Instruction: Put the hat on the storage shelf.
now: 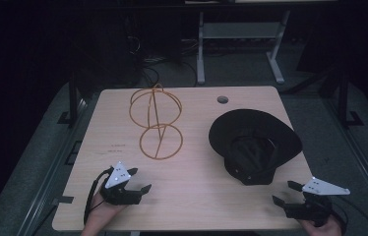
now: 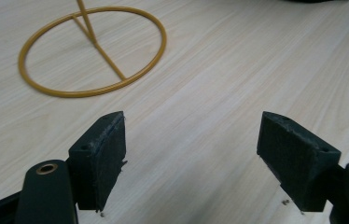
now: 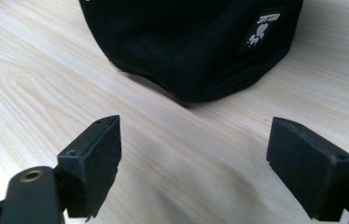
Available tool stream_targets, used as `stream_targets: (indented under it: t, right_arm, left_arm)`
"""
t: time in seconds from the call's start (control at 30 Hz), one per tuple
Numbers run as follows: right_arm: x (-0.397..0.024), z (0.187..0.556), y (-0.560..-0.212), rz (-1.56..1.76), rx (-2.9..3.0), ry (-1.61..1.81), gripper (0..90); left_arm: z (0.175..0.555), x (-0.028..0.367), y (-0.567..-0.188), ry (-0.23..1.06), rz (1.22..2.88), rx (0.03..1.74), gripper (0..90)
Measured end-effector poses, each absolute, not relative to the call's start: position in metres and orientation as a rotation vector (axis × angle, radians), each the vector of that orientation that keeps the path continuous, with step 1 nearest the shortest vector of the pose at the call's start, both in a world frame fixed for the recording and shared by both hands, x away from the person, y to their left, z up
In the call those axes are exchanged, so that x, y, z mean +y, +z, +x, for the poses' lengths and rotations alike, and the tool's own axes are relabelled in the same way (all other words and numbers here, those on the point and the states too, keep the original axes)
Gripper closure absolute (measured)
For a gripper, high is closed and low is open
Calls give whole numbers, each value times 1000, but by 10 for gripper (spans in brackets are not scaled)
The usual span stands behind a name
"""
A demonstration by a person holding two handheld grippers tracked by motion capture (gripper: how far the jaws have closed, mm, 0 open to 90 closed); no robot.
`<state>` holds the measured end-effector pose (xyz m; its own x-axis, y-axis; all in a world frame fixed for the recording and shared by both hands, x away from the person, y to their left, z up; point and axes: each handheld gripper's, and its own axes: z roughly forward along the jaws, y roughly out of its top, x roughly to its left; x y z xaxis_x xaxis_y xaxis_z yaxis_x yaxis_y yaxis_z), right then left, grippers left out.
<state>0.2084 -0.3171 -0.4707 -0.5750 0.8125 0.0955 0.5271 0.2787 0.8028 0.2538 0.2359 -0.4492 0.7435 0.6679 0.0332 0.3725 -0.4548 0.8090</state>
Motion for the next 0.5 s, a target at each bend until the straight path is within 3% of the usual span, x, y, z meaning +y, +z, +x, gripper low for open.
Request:
stream_targets:
  t: [0.5]
  right_arm:
    - [-318, 203, -467, 1251, 2170, 1224, 173]
  left_arm:
    - [252, 211, -432, 347, 2103, 663, 227]
